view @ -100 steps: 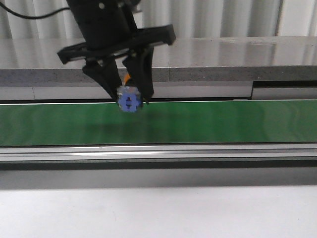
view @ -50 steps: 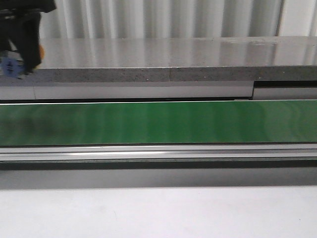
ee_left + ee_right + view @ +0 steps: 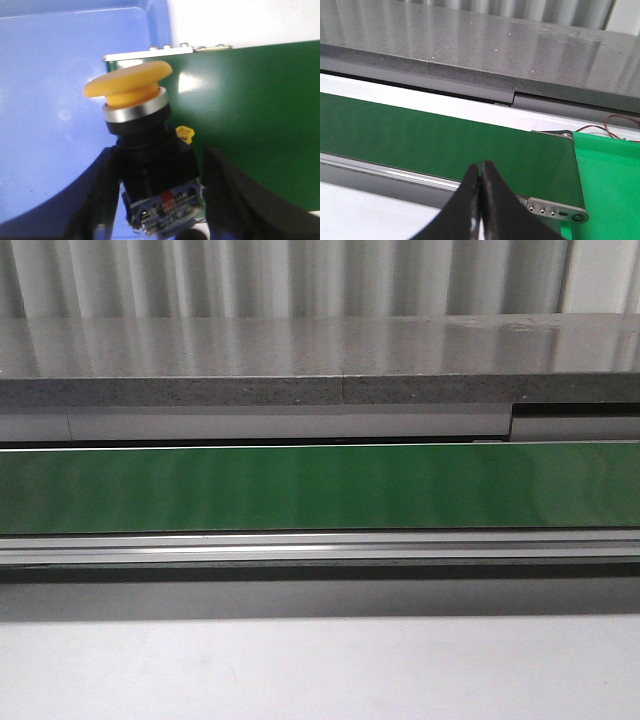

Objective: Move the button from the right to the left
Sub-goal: 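Lift the button with the left gripper and carry it over the blue tray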

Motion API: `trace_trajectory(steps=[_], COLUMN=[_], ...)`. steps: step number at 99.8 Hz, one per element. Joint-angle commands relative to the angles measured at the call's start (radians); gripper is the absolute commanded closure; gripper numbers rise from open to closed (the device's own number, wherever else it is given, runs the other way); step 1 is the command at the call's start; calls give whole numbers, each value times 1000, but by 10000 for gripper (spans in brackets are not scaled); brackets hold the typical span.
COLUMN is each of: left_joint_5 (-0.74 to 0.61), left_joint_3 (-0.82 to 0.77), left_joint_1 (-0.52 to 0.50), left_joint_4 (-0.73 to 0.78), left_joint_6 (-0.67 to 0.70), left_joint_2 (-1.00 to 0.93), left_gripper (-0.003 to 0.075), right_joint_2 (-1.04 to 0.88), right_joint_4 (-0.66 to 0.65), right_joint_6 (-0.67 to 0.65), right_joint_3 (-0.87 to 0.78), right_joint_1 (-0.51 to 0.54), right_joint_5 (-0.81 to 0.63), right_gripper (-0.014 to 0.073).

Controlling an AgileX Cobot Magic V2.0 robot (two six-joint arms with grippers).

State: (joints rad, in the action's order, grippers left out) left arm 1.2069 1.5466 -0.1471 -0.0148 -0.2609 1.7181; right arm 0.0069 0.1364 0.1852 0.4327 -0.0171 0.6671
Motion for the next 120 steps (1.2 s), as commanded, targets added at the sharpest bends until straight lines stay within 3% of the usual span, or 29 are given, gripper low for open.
trace_trajectory(steps=[1, 33, 55, 99, 108, 120], left_joint_5=[-51, -40, -111, -128, -126, -137], left_joint_3=[29, 28, 28, 28, 28, 28], left_joint_1=[-47, -154, -205, -206, -206, -206], left_joint_4=[-4, 55, 66, 109, 107, 107], left_joint_6=[-34, -102, -102, -136, -143, -143], left_joint_2=[-39, 57, 140, 300, 310, 311], left_gripper=[699, 699, 699, 693, 636, 442], right_joint_2=[13, 13, 13, 13, 13, 13], right_joint_4=[6, 6, 6, 6, 6, 6], right_joint_6=[10, 10, 10, 10, 10, 10], right_joint_3=[22, 22, 22, 22, 22, 22], right_joint_1=[0, 0, 0, 0, 0, 0], right_joint_5=[-80, -80, -80, -80, -80, -80], right_gripper=[660, 660, 660, 660, 660, 660])
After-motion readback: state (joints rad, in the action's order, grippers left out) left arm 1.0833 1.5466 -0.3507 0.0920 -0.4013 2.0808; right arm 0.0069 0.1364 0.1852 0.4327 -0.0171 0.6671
